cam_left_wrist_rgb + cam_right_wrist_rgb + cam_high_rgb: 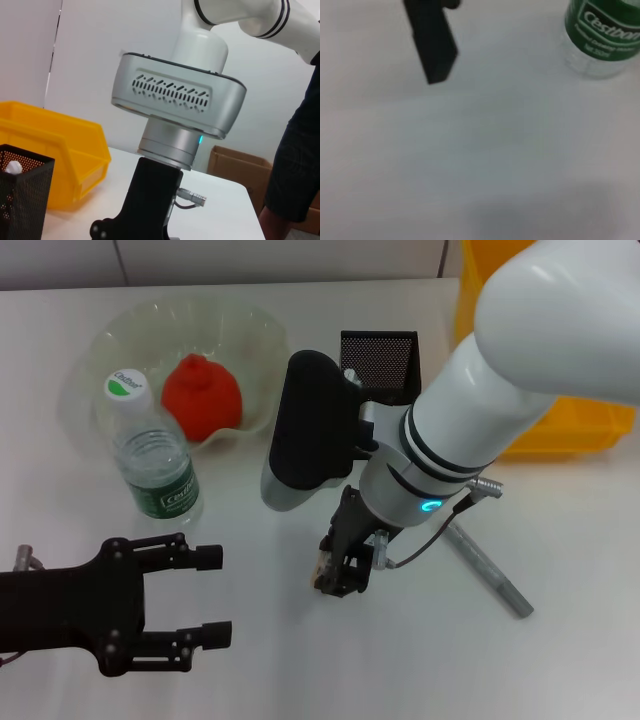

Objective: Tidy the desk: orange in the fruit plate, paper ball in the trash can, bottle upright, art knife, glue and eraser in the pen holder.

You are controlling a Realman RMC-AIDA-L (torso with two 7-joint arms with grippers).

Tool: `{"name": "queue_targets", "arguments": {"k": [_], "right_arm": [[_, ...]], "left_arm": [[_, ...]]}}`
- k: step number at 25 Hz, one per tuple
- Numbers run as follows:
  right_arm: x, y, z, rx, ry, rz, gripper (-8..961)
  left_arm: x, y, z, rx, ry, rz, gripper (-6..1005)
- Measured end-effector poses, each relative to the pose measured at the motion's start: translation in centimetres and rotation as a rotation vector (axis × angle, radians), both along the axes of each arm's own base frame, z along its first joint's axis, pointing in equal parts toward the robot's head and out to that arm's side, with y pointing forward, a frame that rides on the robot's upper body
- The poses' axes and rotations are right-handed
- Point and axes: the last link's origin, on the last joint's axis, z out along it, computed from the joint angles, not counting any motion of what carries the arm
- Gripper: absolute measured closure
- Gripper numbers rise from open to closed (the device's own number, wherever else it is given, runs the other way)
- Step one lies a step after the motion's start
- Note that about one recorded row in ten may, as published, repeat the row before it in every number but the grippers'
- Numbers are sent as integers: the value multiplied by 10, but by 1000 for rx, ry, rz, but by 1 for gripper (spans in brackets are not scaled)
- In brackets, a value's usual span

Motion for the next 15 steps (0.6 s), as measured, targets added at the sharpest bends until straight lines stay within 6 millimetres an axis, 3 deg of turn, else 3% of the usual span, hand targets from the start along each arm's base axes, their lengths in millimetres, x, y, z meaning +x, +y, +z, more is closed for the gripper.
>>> {"name": "queue_targets", "arguments": {"k": [3, 8, 10, 11, 12, 15], "right_arm": [[-7, 0, 6, 3, 31, -8, 542], [-29, 13, 38, 53, 136, -37, 542], [-37, 22, 59, 92, 195, -52, 542], [-44, 34, 85, 153, 271, -72, 544], [-44, 34, 85, 153, 271, -72, 546], [-46, 55, 122, 270, 388, -103, 553]], "left_arm": [[0, -1, 0, -1, -1, 1, 213], [0, -2, 1, -5, -5, -4, 213], [0, -2, 2, -5, -4, -6, 213], [0, -2, 2, -5, -4, -7, 213], [0, -2, 2, -5, -4, -7, 213], [-1, -2, 2, -3, -2, -10, 213]]}}
